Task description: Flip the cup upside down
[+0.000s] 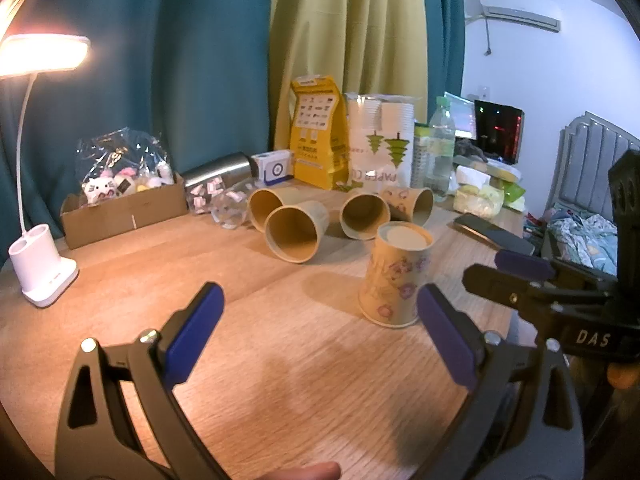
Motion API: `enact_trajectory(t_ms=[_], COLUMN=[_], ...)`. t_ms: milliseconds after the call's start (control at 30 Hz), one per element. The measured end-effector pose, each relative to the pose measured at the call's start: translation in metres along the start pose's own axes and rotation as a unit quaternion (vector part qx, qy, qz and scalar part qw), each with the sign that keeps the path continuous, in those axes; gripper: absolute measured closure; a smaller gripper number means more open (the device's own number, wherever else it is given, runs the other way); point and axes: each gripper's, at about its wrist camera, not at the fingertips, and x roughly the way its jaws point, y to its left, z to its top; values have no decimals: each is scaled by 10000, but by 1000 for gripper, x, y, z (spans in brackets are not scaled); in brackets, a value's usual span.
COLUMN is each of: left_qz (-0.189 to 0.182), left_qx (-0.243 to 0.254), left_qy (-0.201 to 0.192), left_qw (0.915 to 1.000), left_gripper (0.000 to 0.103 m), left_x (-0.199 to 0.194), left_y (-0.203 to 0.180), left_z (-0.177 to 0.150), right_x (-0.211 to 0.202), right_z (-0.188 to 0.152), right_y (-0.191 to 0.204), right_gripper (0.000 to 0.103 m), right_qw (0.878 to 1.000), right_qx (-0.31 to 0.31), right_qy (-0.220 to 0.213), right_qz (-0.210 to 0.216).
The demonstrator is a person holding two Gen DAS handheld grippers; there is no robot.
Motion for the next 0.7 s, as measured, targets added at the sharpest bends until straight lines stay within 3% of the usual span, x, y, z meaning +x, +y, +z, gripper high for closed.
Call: enact_trajectory(t_ms=[700], left_qz=[-2], left_qx=[5], left_qy=[-8], left_qw=[10000], left_gripper=[5], left_x=[0], left_y=[0], left_z=[-1], right_x=[0], right_z=[-1], right_y=[-1], right_gripper=[28], right_qw=[10000], right_qx=[3], right_qy=[13], right_qz=[0])
